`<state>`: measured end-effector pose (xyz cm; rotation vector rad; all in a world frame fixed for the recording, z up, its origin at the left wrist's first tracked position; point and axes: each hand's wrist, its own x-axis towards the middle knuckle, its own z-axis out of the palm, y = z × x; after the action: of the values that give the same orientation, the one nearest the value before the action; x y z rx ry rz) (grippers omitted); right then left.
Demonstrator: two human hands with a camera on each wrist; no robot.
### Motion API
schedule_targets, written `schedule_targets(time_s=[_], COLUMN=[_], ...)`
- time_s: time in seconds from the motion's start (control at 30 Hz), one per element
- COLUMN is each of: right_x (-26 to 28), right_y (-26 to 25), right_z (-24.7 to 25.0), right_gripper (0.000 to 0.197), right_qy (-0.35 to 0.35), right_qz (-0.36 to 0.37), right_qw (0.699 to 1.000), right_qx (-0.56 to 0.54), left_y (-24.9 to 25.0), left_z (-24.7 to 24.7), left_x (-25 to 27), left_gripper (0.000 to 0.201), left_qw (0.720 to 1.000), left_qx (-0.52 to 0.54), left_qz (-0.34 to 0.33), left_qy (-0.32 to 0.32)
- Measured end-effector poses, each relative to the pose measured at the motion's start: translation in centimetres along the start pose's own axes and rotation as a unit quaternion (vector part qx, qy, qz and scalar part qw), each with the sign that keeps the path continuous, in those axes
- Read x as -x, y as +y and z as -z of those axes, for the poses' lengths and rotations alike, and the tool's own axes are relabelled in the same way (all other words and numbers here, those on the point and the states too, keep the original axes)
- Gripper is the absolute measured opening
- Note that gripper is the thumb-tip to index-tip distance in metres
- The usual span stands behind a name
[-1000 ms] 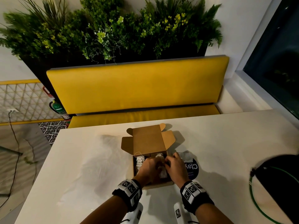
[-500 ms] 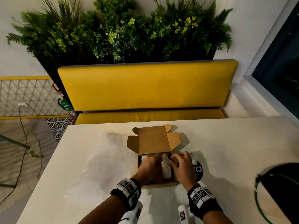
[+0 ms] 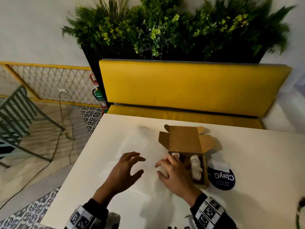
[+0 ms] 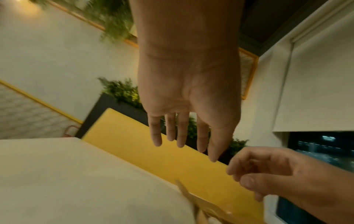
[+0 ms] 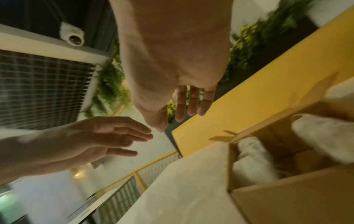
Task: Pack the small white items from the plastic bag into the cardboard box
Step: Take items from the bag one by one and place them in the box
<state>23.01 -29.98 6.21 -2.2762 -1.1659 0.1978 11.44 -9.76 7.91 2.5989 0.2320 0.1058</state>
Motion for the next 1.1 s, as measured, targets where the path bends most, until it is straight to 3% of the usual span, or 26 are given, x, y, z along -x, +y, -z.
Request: schedule_targets(time_s=[0.07, 0.23, 0.33, 0.53, 0.63, 0.73, 0.8, 0.9, 0.93, 0.97, 1.03, 1.07, 1.1], right_x=[-0.3, -2.0, -2.8, -3.7, -3.8, -3.6, -3.4, -3.3, -3.3, -3.1, -2.9, -2.8, -2.5], right_y=[-2.2, -5.9, -7.3, -8.0, -8.4, -8.9, -9.3, -9.5, -9.5, -9.7, -9.9, -10.0, -10.1], right_z=[-1.5, -6.5, -8.9, -10.2, -9.8, -8.7, -8.0, -6.9, -6.6, -6.3, -5.6, -5.4, -5.0], right_gripper=[0.022, 0.051, 0.051, 0.013, 0.01, 0.01, 0.009, 0.009, 0.01, 0.011, 0.013, 0.014, 0.014], right_qy=[-0.064, -0.183, -0.22, -0.19, -0.106, -0.019, 0.016, 0.044, 0.046, 0.049, 0.05, 0.049, 0.053], right_qz=[0.043, 0.061, 0.057, 0.028, 0.025, 0.052, 0.066, 0.076, 0.074, 0.071, 0.07, 0.073, 0.07], right_qw=[0.997, 0.978, 0.959, 0.969, 0.987, 0.994, 0.993, 0.99, 0.99, 0.99, 0.992, 0.992, 0.993], right_qx=[-0.019, 0.08, 0.173, 0.155, 0.115, 0.098, 0.098, 0.115, 0.115, 0.112, 0.093, 0.085, 0.082], left_y=[-1.7, -4.8, -6.5, -8.1, -7.5, -6.7, -5.7, -3.7, -3.1, -2.7, -3.0, -2.8, -2.5], left_z=[1.3, 2.4, 1.2, -1.3, -2.2, -2.5, -2.6, -1.4, -1.1, -0.8, -1.9, -1.8, -2.1], left_x=[2.1, 5.0, 6.1, 6.7, 7.1, 6.4, 5.0, 2.0, 1.1, 0.3, -1.5, -1.9, -2.3], left_gripper=[0.026, 0.023, 0.028, 0.042, 0.047, 0.044, 0.038, 0.027, 0.024, 0.019, 0.015, 0.023, 0.033], left_qw=[0.999, 0.975, 0.965, 0.966, 0.974, 0.989, 0.991, 0.98, 0.969, 0.962, 0.962, 0.95, 0.945], left_qx=[0.021, -0.024, -0.035, -0.043, -0.029, -0.032, -0.04, -0.134, -0.163, -0.151, -0.154, -0.158, -0.172], left_qz=[0.033, 0.116, 0.13, 0.1, 0.062, 0.013, 0.017, -0.003, 0.005, 0.035, 0.051, 0.077, 0.099], left_qy=[0.001, -0.188, -0.224, -0.237, -0.217, -0.141, -0.127, -0.147, -0.185, -0.227, -0.222, -0.26, -0.258])
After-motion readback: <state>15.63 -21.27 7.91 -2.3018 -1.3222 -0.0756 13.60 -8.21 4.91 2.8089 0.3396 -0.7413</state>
